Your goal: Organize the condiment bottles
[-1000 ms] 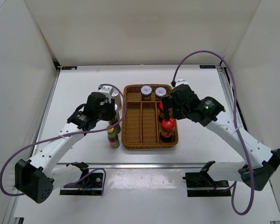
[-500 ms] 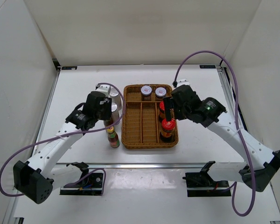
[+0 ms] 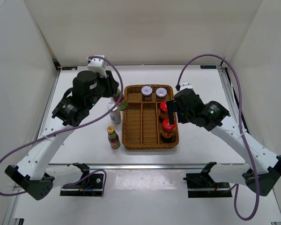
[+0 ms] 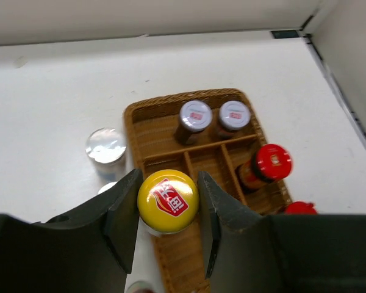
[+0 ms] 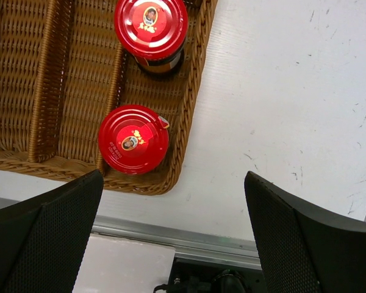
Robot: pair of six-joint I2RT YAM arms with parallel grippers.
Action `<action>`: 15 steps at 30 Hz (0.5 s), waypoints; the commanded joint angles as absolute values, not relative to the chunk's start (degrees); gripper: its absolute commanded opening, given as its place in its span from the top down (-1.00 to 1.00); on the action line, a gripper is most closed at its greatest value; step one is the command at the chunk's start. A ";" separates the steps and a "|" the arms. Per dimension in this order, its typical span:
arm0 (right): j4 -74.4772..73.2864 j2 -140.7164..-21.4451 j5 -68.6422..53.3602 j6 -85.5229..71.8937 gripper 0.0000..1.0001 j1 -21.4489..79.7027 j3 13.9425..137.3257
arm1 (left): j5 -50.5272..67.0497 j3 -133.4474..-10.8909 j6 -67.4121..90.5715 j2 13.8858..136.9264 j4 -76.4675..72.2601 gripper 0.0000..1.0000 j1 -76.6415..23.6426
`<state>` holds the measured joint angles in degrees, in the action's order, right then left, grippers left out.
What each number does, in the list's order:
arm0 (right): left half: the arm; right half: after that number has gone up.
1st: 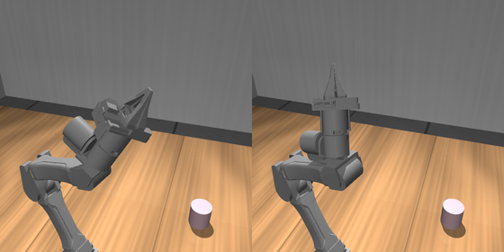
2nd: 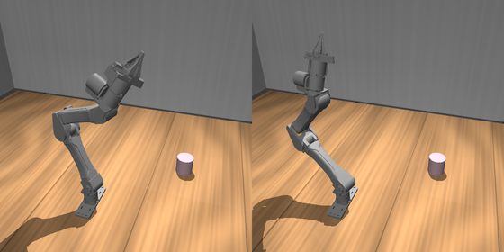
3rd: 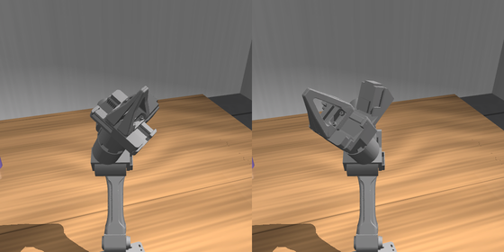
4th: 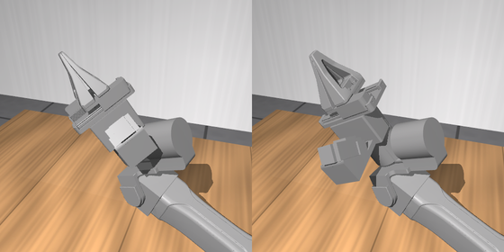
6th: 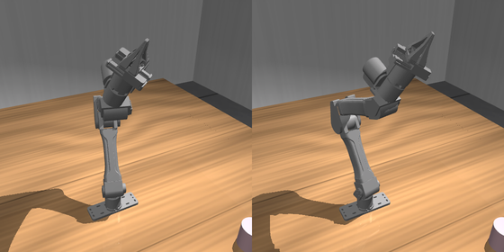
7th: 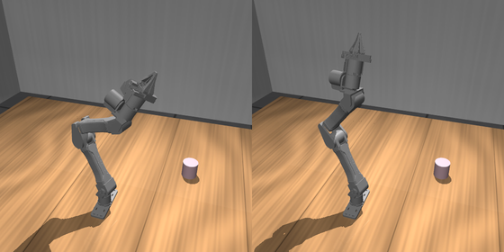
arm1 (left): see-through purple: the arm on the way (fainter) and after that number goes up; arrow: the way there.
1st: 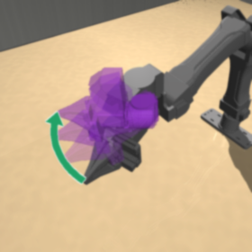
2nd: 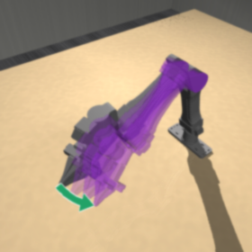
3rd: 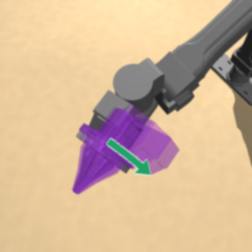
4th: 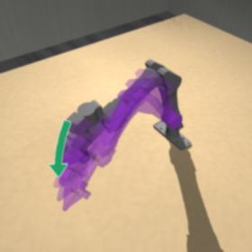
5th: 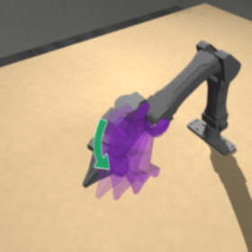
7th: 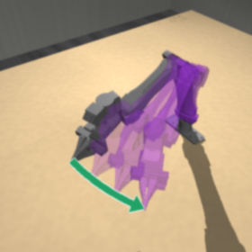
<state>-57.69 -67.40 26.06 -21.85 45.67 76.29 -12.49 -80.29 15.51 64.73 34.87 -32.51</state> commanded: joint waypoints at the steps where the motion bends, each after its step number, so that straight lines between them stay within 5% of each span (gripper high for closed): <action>1: -58.80 -64.87 27.77 -22.32 -0.98 45.88 75.76 | -8.53 -84.28 17.05 68.98 27.25 0.79 -35.58; 15: -65.29 -58.18 30.59 -22.85 -0.98 45.88 74.09 | -8.70 -81.04 17.14 85.59 12.48 0.79 -43.95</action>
<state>-63.02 -59.92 28.64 -22.15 45.67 74.61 -8.60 -79.53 16.80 87.18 22.59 -43.09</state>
